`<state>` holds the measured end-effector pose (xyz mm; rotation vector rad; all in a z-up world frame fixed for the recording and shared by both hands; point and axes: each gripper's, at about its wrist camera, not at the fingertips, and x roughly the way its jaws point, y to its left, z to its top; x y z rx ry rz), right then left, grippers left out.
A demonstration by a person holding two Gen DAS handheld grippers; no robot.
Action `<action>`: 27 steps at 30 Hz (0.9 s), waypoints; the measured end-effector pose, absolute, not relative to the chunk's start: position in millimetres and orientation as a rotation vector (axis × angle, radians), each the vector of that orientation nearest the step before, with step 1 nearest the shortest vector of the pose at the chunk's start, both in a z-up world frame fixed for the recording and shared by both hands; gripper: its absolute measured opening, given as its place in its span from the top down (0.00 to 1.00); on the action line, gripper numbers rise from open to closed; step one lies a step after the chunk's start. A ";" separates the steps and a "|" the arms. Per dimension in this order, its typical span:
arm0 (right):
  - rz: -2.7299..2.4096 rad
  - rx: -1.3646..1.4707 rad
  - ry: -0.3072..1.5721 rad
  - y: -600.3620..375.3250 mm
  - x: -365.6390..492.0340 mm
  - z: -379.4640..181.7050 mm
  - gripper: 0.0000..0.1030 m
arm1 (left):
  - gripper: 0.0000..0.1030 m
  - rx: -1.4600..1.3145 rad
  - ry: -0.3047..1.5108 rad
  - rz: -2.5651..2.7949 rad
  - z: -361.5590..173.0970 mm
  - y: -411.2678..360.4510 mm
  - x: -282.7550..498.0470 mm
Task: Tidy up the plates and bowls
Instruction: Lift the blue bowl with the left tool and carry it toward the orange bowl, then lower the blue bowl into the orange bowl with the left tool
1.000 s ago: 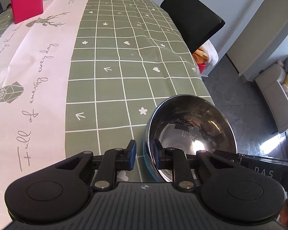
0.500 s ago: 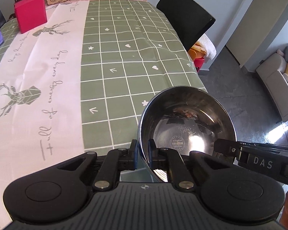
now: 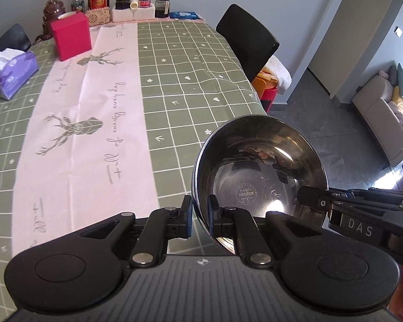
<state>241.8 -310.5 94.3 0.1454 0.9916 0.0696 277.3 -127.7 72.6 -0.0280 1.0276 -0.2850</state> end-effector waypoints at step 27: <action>0.222 0.029 1.004 -236.2 110.9 110.2 0.91 | 0.87 -0.060 1.153 -0.280 76.7 -49.9 153.8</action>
